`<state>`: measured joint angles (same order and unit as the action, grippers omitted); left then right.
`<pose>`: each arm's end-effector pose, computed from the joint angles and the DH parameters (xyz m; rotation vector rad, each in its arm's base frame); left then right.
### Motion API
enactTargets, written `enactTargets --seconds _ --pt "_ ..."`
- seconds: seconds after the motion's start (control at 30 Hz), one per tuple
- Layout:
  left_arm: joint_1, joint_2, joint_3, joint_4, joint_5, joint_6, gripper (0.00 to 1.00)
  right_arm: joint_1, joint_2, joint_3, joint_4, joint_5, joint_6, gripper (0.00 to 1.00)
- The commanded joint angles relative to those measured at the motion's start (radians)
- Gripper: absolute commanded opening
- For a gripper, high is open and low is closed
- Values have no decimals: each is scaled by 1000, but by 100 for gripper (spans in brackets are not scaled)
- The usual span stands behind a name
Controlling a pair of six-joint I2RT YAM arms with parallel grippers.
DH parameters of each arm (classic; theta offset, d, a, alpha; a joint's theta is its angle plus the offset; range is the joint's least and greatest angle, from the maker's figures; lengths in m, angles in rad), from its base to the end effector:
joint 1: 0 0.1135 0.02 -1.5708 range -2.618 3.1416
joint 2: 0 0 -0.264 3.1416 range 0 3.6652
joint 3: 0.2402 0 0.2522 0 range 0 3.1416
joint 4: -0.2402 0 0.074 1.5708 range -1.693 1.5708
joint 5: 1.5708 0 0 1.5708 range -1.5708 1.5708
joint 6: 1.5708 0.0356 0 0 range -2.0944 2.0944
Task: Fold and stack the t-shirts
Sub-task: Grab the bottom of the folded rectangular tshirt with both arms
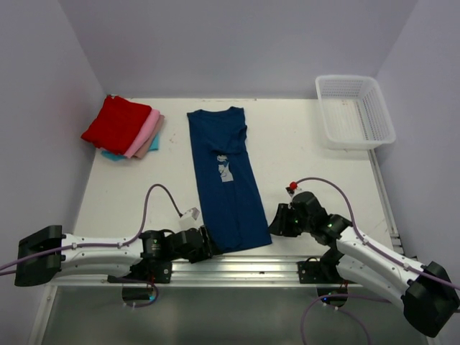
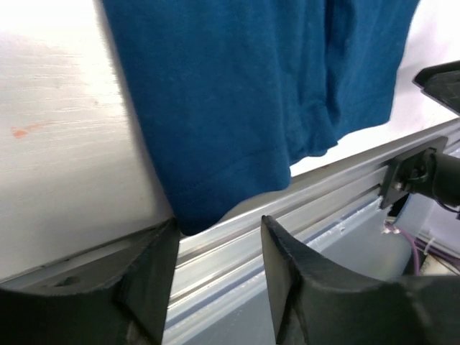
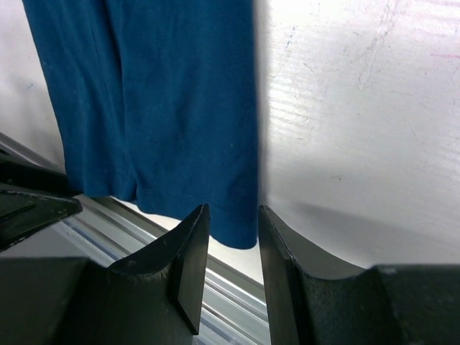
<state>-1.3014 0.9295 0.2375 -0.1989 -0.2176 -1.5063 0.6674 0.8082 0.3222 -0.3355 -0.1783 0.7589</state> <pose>0.0493 -0.1496 0.1304 -0.3776 2.6588 -0.8872 0.1190 0.1018 0.1632 0.0272 2.5631 0.8322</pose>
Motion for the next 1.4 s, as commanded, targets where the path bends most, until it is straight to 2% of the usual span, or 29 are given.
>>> enactTargets --seconds 0.0,0.07,0.2,0.33,0.43,0.53,0.7,0.93,1.17,1.37 --pt "-6 42 -67 -138 -89 -34 56 6 -12 -11 -28 -29 22 38" --pt "-6 46 -64 -155 -103 -40 66 6 -11 -9 -34 -29 22 38" --pt "-7 71 -64 -149 -115 -52 72 8 -12 -3 -54 -30 23 38" --pt "-7 97 -63 -142 -115 -57 70 9 -12 0 -74 -33 29 38" --pt "-7 109 -64 -137 -118 -69 62 11 -21 -3 -86 -50 37 36" --pt "-10 100 -50 -174 -123 -89 61 12 -58 -2 -117 -46 39 35" --pt "-64 101 8 -276 -121 -141 67 14 -92 3 -151 -33 39 35" --pt "-108 161 123 -399 -207 -161 79 14 -81 6 -137 -36 33 36" --pt "-107 89 77 -361 -215 -163 77 12 -78 17 -131 -43 23 36" --pt "-72 175 74 -292 -207 -106 77 14 -90 15 -135 -46 23 35"
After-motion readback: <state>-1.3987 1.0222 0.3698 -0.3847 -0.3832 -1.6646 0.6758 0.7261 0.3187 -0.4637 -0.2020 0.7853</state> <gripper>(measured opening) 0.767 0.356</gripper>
